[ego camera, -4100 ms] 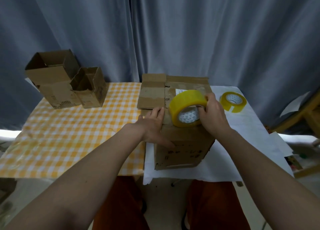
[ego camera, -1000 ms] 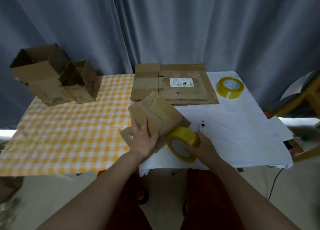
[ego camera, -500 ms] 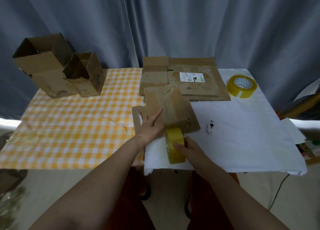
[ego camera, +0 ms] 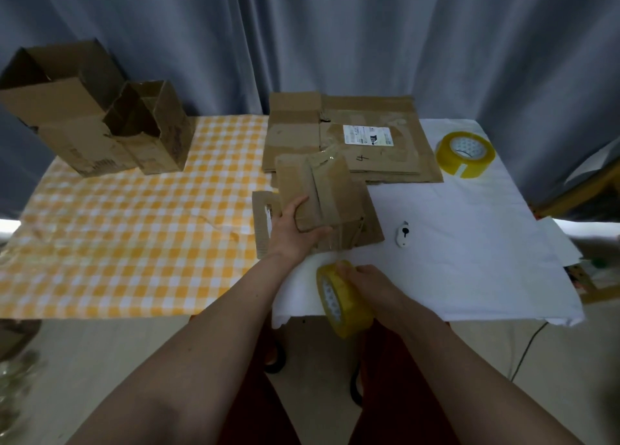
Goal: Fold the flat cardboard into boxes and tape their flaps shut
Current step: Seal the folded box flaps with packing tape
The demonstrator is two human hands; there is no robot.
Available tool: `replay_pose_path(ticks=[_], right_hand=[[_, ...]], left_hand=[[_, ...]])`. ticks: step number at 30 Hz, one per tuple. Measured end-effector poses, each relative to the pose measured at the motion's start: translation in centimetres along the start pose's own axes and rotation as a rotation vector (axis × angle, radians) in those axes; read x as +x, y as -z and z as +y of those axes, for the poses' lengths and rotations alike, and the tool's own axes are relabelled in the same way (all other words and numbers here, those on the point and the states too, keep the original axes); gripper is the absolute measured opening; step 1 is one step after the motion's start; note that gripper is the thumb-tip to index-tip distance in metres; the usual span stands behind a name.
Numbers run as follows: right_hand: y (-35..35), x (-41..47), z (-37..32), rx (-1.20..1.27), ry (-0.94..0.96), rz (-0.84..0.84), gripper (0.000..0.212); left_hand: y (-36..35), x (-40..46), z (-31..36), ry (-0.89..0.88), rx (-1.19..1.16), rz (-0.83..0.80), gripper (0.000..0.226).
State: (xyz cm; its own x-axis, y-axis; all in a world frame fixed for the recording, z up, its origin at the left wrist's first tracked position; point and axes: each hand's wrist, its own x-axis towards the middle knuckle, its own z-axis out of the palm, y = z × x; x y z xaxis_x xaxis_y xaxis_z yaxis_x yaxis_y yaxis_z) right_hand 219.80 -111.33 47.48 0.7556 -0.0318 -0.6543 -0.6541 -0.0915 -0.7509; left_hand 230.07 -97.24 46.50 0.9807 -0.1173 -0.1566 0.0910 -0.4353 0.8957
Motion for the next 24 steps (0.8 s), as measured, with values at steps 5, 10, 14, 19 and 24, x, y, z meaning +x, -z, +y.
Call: replay_pose_path(ticks=[5,10,14,19,24], right_hand=[[-0.1,-0.5,0.3,0.102,0.023,-0.013,0.038],[0.6,-0.7,0.2,0.125,0.053,-0.012,0.034],[2.5,0.3,0.2,0.102,0.024,0.041,0.042],[7.5,4.9,0.8,0.012,0.118,0.522,0.031],[10.2,9.7,1.0,-0.408,-0.060,0.773,0.054]], left_hand=[[-0.4,-2.2,0.7,0.006,-0.119,0.247,0.103],[-3.3,-6.0,0.4,0.404,-0.446,0.397,0.064],[-3.7,-5.8,0.0,0.520,-0.567,0.239,0.039],[-3.3,-5.2,-0.4,0.573,-0.579,0.226,0.043],[-3.7,-5.2,-0.3,0.594,-0.548,0.322,0.050]])
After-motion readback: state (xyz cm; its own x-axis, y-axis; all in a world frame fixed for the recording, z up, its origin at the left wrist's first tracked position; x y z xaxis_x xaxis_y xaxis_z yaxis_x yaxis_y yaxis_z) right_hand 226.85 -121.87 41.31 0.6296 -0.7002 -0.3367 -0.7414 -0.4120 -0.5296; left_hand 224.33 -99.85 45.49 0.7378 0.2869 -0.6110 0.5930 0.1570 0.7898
